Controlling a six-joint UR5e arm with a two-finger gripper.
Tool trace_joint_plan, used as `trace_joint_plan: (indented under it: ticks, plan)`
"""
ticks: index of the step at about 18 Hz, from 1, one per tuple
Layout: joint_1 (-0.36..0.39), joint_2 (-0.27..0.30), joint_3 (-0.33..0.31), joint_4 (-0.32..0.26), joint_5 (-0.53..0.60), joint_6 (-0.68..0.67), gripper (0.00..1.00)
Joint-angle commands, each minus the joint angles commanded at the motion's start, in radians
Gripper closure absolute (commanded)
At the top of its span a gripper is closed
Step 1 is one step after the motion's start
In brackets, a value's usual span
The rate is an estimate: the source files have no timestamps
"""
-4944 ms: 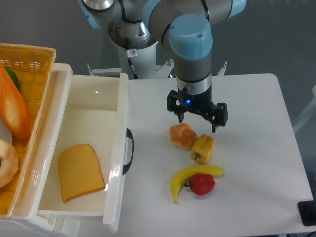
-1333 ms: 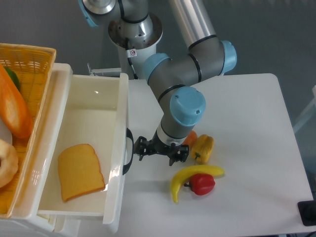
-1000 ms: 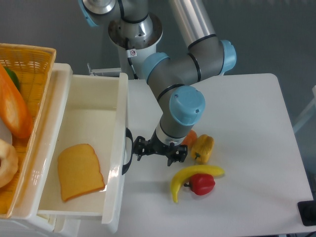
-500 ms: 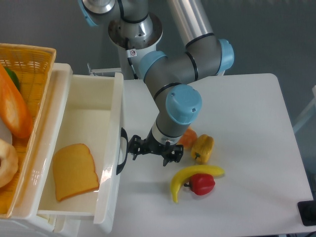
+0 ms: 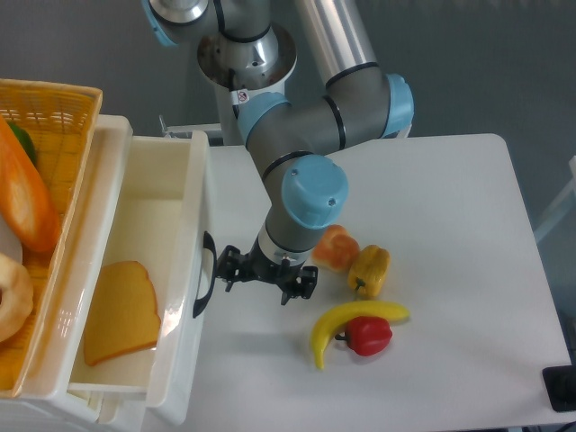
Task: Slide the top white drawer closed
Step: 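Push the drawer front with the gripper into the cabinet, then press the gripper against the drawer front to seat it fully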
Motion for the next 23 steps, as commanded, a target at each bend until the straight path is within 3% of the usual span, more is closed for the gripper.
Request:
trace_joint_plan:
  ticks: [10,23]
  plan:
    - [-0.068,0.003,0.005,0.009,0.003,0.003,0.00]
    - [-0.097,0.006,0.002,0.008,0.005,0.002,0.00]
